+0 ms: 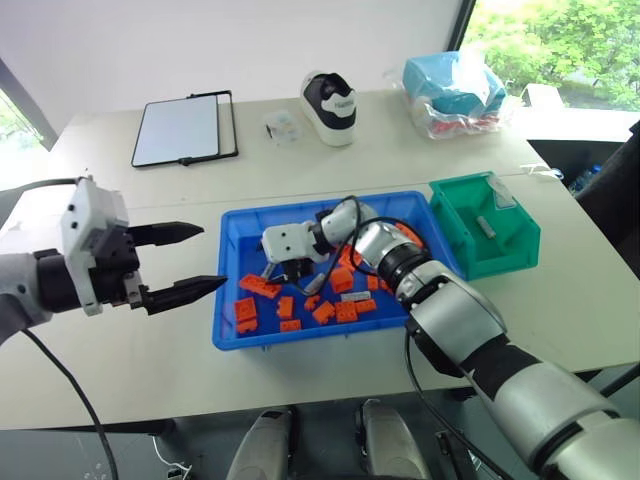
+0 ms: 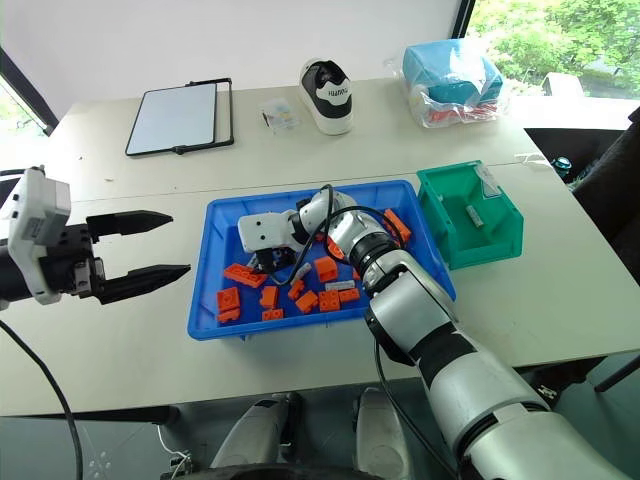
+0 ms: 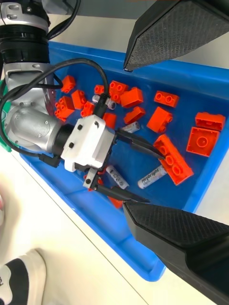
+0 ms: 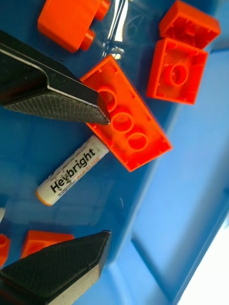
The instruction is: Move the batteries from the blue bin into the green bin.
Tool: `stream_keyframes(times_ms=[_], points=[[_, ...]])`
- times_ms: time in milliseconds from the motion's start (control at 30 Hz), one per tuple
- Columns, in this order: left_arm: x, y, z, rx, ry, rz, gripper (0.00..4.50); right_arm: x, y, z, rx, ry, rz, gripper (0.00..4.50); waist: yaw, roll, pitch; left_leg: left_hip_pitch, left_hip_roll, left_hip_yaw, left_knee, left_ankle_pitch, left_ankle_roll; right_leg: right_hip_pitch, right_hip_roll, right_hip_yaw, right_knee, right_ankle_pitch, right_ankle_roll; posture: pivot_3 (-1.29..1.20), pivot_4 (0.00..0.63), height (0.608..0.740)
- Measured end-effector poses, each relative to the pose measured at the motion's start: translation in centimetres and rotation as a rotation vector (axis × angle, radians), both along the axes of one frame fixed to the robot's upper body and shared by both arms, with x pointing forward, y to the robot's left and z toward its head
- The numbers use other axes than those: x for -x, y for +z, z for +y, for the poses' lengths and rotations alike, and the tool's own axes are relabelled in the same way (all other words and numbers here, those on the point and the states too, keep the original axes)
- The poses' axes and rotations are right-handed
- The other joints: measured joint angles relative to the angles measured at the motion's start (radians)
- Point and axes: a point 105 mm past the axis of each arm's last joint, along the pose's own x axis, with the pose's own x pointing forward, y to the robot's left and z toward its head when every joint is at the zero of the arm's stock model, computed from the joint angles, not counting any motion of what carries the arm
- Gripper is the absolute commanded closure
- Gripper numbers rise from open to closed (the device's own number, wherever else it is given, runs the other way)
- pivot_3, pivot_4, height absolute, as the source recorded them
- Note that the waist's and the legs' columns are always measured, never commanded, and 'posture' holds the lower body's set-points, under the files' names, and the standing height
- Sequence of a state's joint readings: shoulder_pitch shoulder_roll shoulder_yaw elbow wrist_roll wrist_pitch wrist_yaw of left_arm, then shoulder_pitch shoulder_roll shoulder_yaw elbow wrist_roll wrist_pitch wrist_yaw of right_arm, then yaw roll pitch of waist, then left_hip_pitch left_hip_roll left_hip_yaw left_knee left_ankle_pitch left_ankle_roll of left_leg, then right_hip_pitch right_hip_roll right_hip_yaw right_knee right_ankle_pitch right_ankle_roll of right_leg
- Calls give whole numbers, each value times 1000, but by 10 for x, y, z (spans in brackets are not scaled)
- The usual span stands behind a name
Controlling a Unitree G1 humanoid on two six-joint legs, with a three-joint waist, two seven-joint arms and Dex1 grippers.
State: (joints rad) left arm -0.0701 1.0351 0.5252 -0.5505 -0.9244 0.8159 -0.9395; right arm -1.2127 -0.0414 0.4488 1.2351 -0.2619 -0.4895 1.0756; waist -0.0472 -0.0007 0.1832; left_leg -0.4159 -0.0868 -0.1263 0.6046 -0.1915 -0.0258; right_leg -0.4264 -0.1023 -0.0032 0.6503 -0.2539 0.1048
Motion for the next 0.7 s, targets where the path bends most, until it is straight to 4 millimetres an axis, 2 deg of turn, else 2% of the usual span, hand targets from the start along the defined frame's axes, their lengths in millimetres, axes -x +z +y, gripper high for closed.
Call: stream_keyframes(times_ms=[200, 367, 433, 500, 700], points=[[-2, 1, 1, 1, 6, -5, 0, 6, -1, -6, -3, -6, 175, 2120, 0, 0, 0, 0, 0, 1, 0, 0, 0, 0, 0, 0, 0, 0, 0, 0, 150, 731], [-4, 1, 3, -4, 15, -6, 0, 16, 22, 1, -59, 54, 306, 2120, -1, 0, 0, 0, 1, 1, 0, 0, 0, 0, 0, 0, 0, 0, 0, 0, 150, 731], [-5, 0, 1, -5, 7, -2, 0, 15, 35, 4, -81, 66, 285, 2120, 0, 0, 0, 0, 1, 1, 0, 0, 0, 0, 0, 0, 0, 0, 0, 0, 150, 731], [-5, -1, 0, -5, 2, -1, 0, 12, 39, 6, -89, 59, 250, 2120, 0, 0, 0, 0, 1, 1, 0, 0, 0, 0, 0, 0, 0, 0, 0, 0, 150, 731], [-5, -1, 0, -5, 1, -4, 0, -5, 27, -4, -54, -23, 71, 2120, 1, 0, 0, 0, 1, 2, 0, 0, 0, 0, 0, 1, 0, 0, 0, 0, 150, 731]])
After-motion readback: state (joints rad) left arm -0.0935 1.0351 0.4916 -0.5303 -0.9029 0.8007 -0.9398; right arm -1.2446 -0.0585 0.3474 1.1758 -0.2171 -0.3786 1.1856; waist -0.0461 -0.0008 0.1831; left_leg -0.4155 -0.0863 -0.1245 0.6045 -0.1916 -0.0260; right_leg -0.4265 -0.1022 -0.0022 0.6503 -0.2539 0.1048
